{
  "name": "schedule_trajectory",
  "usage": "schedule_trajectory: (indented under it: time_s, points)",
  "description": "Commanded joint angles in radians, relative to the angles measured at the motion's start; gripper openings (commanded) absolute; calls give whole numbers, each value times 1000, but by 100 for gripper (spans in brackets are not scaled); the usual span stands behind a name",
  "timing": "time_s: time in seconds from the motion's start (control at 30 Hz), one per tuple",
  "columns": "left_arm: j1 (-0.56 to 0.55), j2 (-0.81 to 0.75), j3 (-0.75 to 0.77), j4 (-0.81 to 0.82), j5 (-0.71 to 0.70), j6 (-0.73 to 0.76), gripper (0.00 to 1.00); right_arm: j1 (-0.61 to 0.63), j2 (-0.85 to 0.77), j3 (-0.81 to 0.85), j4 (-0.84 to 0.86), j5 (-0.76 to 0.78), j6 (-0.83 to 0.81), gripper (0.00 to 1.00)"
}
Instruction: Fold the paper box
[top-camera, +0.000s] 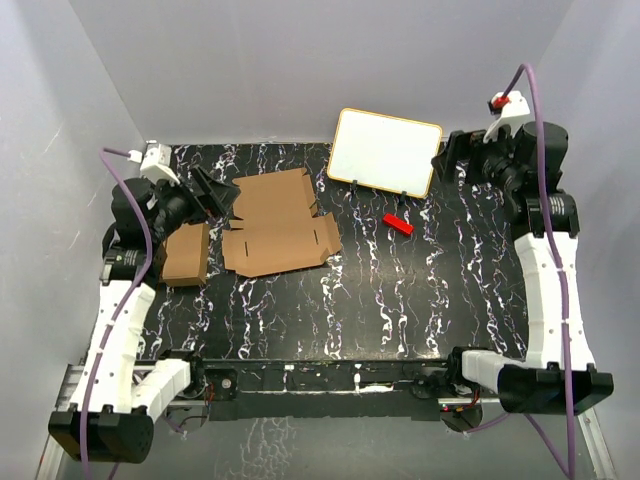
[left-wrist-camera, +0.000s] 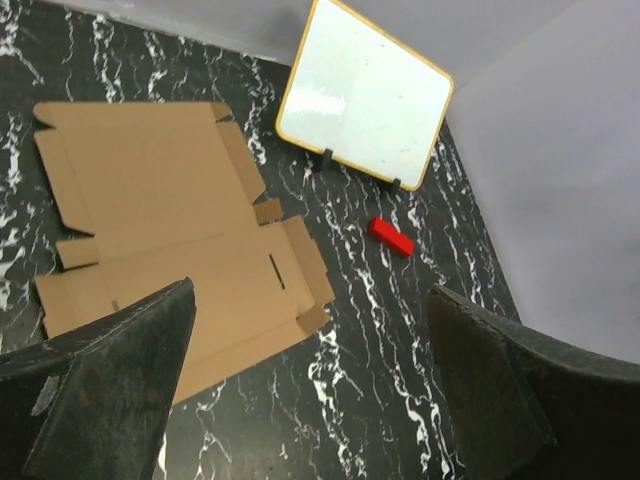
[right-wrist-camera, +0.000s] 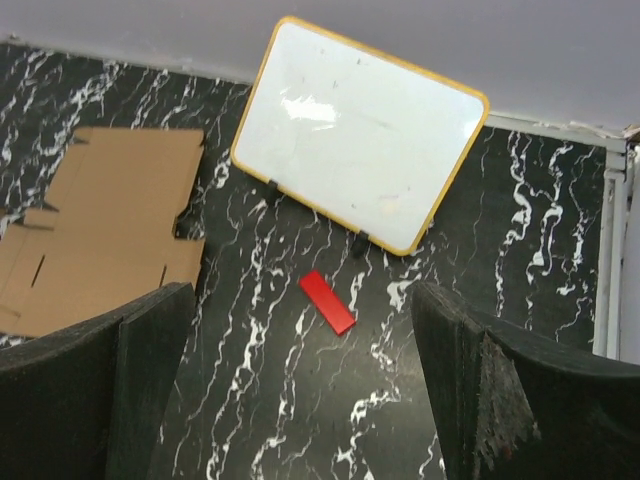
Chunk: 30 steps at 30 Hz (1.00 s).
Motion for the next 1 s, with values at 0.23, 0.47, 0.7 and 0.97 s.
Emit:
schedule_trajectory:
  time_s: [0.23,0.47,0.7,0.97]
  points:
    - [37,-106,-205,63,-25,47,97,13,-191,-310,191,-308,-130,99]
    - [43,16,-271,82,-122,138,97,7,-152,-527,386,-574,-132,99]
    - [50,259,-211,99,-151,186,97,-20,-80,-722,634,-744,-69,99]
    - [68,600,-92,198,-33,165,87,-46,-85,-796,686,-790,-69,99]
